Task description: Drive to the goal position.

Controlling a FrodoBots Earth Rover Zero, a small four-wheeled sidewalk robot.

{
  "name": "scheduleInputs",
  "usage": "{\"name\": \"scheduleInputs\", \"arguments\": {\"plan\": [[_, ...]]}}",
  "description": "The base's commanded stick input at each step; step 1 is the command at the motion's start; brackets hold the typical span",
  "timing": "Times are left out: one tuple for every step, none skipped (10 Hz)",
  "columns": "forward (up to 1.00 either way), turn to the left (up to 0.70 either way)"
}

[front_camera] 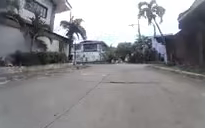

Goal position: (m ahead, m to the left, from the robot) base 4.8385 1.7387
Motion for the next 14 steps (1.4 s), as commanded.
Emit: {"name": "scheduleInputs", "arguments": {"plan": [[0.70,0.00],[0.70,0.09],[0.70,0.34],[0.70,0.35],[0.70,0.35],[0.70,0.35],[0.70,0.35],[0.70,0.35],[0.70,0.35],[0.70,0.34],[0.70,0.14],[0.70,0.00],[0.70,0.00],[0.70,0.00]]}}
